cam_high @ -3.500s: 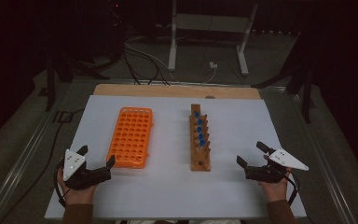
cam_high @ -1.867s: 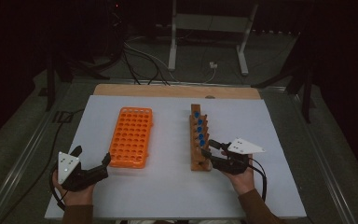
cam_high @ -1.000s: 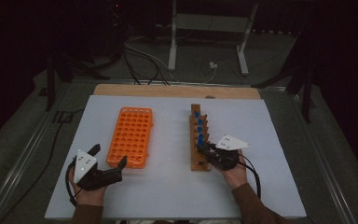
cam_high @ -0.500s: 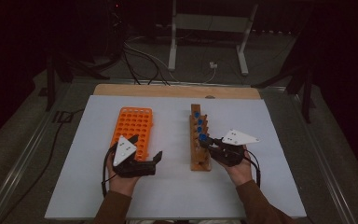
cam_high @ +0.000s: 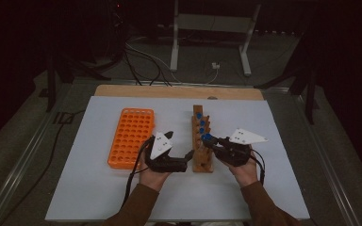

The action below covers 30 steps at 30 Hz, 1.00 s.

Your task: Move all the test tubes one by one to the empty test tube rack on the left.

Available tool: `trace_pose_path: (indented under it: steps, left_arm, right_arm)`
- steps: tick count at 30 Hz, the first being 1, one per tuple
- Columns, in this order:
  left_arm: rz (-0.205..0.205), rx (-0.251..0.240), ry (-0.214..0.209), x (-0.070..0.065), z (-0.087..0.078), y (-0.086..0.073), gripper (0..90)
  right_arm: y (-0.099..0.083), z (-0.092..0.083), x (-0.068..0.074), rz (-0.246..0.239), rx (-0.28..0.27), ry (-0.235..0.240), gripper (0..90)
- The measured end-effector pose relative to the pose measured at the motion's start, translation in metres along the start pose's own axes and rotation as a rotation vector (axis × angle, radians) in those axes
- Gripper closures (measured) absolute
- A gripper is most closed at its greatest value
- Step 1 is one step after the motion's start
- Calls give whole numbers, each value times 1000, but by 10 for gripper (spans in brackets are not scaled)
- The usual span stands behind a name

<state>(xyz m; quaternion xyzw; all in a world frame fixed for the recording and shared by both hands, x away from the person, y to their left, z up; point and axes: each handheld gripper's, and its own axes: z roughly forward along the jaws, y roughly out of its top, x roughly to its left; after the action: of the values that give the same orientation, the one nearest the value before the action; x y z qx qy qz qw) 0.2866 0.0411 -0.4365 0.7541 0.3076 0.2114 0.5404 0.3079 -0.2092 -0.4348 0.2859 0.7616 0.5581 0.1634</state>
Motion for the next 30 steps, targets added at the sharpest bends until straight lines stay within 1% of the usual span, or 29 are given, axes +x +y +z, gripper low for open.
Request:
trace_pose_path:
  steps: [3, 5, 7, 8, 9, 11, 12, 13, 14, 15, 16, 17, 19, 20, 21, 24, 26, 27, 30]
  left_arm:
    - [32, 13, -23, -4, 6, 3, 171]
    - [46, 22, -28, -7, 10, 5, 179]
    - [57, 24, -37, -9, 12, 6, 242]
    - [61, 23, -43, -10, 13, 7, 312]
    - [63, 23, -52, -11, 14, 7, 312]
    - [77, 31, -66, -12, 16, 8, 395]
    - [75, 31, -79, -13, 18, 8, 441]
    - [74, 34, -90, -13, 19, 9, 508]
    - [75, 33, -93, -13, 19, 9, 508]
    - [74, 30, -97, -13, 20, 9, 532]
    - [73, 28, -99, -13, 20, 9, 579]
    - [74, 27, -99, -13, 20, 9, 579]
    - [75, 30, -95, -12, 20, 9, 620]
    - [75, 31, -99, -11, 20, 9, 635]
    - [78, 32, -102, -11, 20, 9, 678]
    - [87, 30, -102, -10, 19, 9, 693]
    - [93, 35, -105, -10, 18, 8, 723]
    - [99, 38, -105, -10, 18, 8, 773]
    - [107, 47, -113, -9, 18, 6, 779]
  right_arm:
    - [7, -1, 3, -8, -9, -5, 770]
    - [8, -2, 3, -11, -11, -7, 770]
    - [11, -2, 5, -18, -15, -8, 770]
    - [13, -3, 6, -23, -18, -11, 770]
    - [13, -3, 6, -23, -18, -11, 770]
    - [15, -4, 7, -25, -24, -7, 770]
    - [16, -5, 7, -23, -28, 2, 771]
    - [18, -5, 10, -33, -31, 9, 770]
    - [18, -5, 10, -33, -31, 9, 770]
    - [20, -5, 11, -40, -32, 13, 770]
    - [21, -4, 14, -50, -29, 22, 770]
    - [21, -4, 14, -50, -29, 22, 770]
    - [22, -2, 16, -55, -25, 31, 770]
    - [22, -1, 16, -58, -23, 34, 771]
    - [22, 0, 17, -57, -20, 40, 770]
    - [21, 1, 18, -56, -19, 49, 770]
    - [21, 2, 19, -56, -17, 56, 770]
    - [21, 3, 19, -51, -15, 63, 770]
    - [21, 4, 20, -55, -1, 66, 762]
